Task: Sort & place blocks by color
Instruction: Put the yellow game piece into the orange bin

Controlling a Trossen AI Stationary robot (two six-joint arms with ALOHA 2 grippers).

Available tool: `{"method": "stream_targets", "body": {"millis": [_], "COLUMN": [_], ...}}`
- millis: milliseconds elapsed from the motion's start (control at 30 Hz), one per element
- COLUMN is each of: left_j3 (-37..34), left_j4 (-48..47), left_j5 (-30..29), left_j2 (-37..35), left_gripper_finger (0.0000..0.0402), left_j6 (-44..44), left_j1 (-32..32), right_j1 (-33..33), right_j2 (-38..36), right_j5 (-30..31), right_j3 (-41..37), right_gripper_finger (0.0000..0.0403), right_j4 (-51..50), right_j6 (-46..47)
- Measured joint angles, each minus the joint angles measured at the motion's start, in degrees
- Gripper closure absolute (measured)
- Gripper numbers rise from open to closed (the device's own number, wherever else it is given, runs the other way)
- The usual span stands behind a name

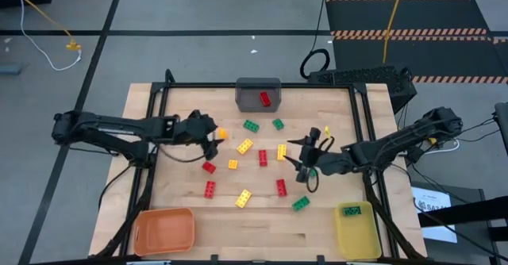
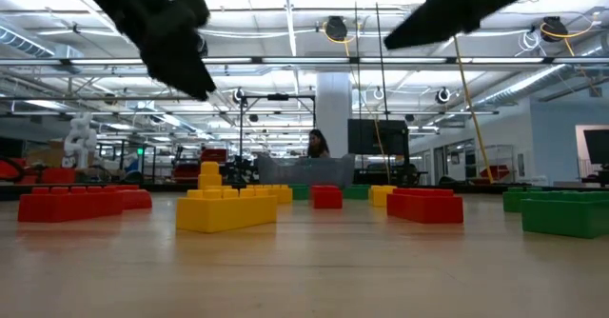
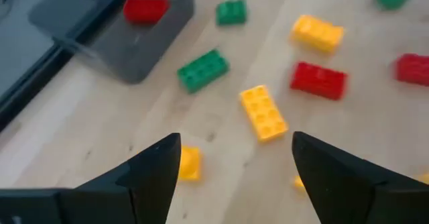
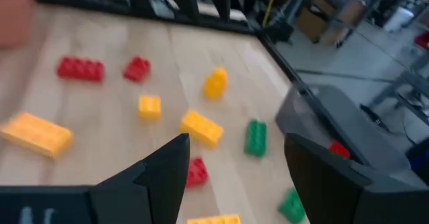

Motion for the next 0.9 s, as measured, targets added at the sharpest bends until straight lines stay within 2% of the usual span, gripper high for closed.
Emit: {"method": "stream_targets", "body": {"millis": [233, 400, 567, 667, 900], "left_j3": [2.27, 6.62, 10.13, 10.73, 10.73], "left_j4": [-0.17, -3.08, -10.37, -11.22, -10.72], "left_j5": [3.59, 3.71, 6.08, 6.83, 9.12], "left_j2": [11.38, 17.39, 20.76, 21.81, 24.79], "left_gripper_finger": [0.0112, 0.0112, 0.0112, 0.0112, 0.0112], "left_j6": [1.67, -4.41, -12.61, -15.27, -16.17], "left_j1": [7.28, 11.71, 13.74, 14.26, 14.25], "right_j1": [-4.23, -8.06, -10.61, -11.52, -11.75], "right_j2": [0.01, -0.11, -0.13, -0.13, -0.13], "right_j5": [-0.09, -0.12, -0.07, -0.17, -0.38], "right_j3": [-5.67, -6.81, -6.81, -6.81, -6.83], "right_gripper_finger": [0.0170, 0.0170, 0.0170, 0.0170, 0.0170], "right_j4": [2.28, 7.82, 12.95, 14.69, 13.72], "right_j6": [-0.90, -3.75, -7.63, -7.01, -5.44]}}
